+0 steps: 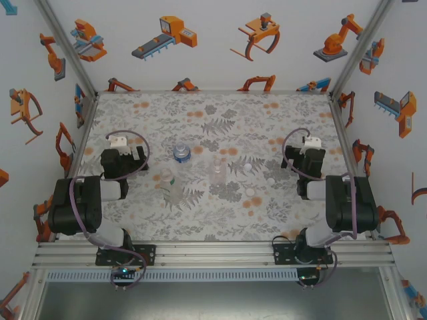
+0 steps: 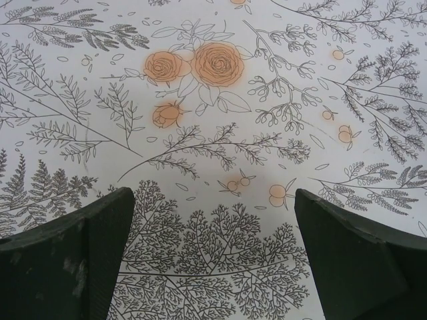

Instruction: Screw on the bottle caps

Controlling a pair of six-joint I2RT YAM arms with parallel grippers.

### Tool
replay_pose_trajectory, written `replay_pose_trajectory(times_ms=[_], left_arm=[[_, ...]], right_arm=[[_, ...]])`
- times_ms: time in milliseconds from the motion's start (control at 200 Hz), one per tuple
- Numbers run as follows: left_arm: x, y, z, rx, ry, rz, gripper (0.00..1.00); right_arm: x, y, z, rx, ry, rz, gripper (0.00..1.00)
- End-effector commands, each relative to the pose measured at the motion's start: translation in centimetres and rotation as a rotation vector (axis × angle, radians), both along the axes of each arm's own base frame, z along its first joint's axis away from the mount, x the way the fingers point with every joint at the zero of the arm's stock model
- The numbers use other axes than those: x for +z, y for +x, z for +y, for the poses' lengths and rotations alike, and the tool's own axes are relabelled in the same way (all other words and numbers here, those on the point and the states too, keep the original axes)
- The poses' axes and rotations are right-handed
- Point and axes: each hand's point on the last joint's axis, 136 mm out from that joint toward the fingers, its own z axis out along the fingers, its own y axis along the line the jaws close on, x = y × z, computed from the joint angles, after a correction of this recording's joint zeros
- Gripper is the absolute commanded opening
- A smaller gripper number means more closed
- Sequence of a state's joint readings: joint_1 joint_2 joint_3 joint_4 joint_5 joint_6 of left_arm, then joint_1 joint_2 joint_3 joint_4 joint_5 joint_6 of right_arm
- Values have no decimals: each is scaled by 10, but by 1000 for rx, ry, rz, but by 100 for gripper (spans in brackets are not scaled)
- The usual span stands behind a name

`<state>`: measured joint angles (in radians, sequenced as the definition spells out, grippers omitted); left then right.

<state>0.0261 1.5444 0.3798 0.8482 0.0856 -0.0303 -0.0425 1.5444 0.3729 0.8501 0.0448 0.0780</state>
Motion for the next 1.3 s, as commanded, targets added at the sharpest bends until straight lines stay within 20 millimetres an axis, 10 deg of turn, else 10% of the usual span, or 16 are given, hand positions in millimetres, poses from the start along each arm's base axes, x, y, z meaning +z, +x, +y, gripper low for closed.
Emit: replay_pose_trajectory(times_ms=[0,1297], left_arm=[[9,7,1,14,-4,-22,97],[9,7,0,22,11,-22,97]], right_arm=[[10,5,-4,-16,-1,-33,99],[10,5,-4,-16,0,-34,99]])
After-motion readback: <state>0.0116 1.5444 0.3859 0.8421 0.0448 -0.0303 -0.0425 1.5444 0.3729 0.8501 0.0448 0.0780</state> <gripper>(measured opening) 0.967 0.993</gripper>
